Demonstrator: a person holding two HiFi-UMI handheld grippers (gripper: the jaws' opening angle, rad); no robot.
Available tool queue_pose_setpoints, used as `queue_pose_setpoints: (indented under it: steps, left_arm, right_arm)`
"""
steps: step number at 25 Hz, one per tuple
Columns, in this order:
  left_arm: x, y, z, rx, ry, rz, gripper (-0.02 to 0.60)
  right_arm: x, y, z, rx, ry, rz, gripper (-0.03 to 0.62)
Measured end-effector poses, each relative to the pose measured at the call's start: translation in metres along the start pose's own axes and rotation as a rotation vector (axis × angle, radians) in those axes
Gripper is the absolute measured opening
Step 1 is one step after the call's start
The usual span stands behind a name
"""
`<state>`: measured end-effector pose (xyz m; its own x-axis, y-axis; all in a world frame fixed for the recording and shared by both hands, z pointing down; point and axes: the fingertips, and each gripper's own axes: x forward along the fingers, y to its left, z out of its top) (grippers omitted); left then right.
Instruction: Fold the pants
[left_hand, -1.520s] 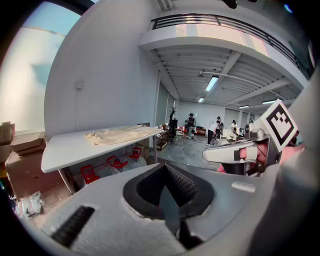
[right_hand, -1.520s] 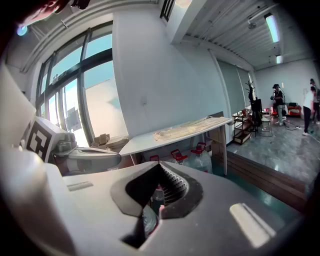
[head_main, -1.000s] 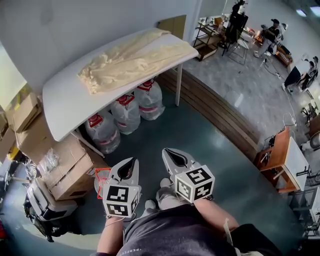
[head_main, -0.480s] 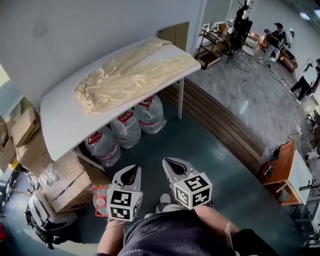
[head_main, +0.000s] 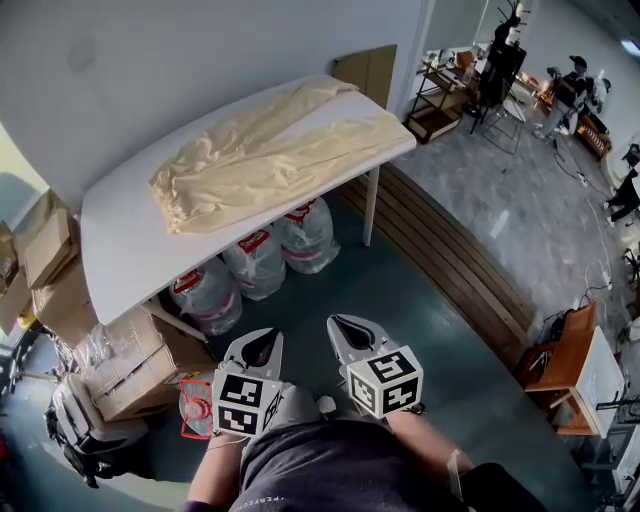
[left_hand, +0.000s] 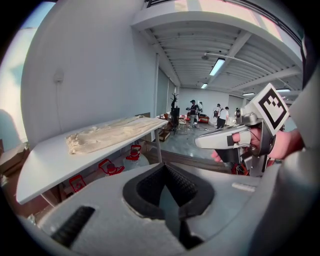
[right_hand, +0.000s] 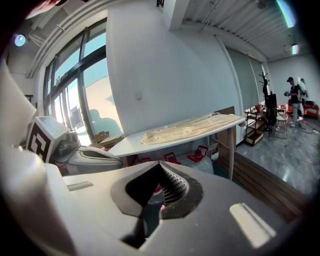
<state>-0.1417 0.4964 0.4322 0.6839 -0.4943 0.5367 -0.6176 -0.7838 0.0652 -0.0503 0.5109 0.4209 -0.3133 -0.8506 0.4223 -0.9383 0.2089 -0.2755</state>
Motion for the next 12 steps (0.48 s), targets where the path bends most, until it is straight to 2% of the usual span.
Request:
queue_pose_setpoints:
  steps: [6,12]
  left_arm:
    - [0.027,0.020,0.014,-0.002,-0.004,0.011,0.003]
    - [0.063,0.036,0.035,0.022,-0.011,-0.003,0.004]
  right_arm:
    - [0.021,-0.014,0.011,0.005,0.000,0.018,-0.003]
    - [0.041,-0.044,0.028,0.004,0.003,-0.030,-0.003]
